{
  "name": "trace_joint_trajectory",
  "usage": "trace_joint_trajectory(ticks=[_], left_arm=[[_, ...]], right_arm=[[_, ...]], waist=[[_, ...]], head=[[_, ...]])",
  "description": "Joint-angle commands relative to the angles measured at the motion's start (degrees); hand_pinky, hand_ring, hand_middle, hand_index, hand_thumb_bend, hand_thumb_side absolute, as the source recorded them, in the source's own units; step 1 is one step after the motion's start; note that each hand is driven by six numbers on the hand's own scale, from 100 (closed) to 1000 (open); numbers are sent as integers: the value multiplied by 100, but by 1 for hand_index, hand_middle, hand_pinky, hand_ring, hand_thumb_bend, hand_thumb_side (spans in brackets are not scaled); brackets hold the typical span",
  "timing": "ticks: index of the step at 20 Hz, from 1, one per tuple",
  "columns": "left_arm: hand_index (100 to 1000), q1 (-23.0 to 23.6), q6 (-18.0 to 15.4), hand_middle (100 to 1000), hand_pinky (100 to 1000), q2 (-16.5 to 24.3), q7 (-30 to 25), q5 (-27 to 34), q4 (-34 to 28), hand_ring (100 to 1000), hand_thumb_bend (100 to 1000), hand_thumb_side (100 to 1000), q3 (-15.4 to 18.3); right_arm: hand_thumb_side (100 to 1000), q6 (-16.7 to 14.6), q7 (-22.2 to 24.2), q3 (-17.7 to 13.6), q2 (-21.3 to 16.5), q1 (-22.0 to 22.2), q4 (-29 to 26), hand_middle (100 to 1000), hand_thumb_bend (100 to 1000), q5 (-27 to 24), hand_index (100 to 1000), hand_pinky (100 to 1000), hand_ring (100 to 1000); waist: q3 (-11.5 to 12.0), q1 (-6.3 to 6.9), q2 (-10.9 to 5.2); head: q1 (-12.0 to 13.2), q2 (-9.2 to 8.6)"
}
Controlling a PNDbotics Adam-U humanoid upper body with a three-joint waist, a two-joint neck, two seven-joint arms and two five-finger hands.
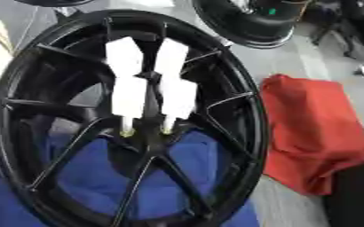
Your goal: Pull the pin out of the wheel hub.
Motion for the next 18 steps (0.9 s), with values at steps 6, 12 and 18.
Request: trace_joint_trajectory(ticks=[6,12,18], left_arm=[[857,-51,-27,623,992,81,-7,14,-117,806,100,734,51],[857,-60,-27,622,991,75,-11,19,-117,806,100,734,47],[857,-73,-22,623,991,68,-19,23,-117,805,100,737,42]], right_arm=[[189,467,807,4,-272,79,-19,916,100,2,894,885,972],[169,257,669,84,-314,200,-19,911,100,-176,882,881,964],[137,44,499,147,-319,281,-19,911,100,-310,877,873,955]], waist=[[-12,108,-119],[0,118,-114],[15,119,-100]], head=[[-4,-35],[-14,-41],[-11,-72]])
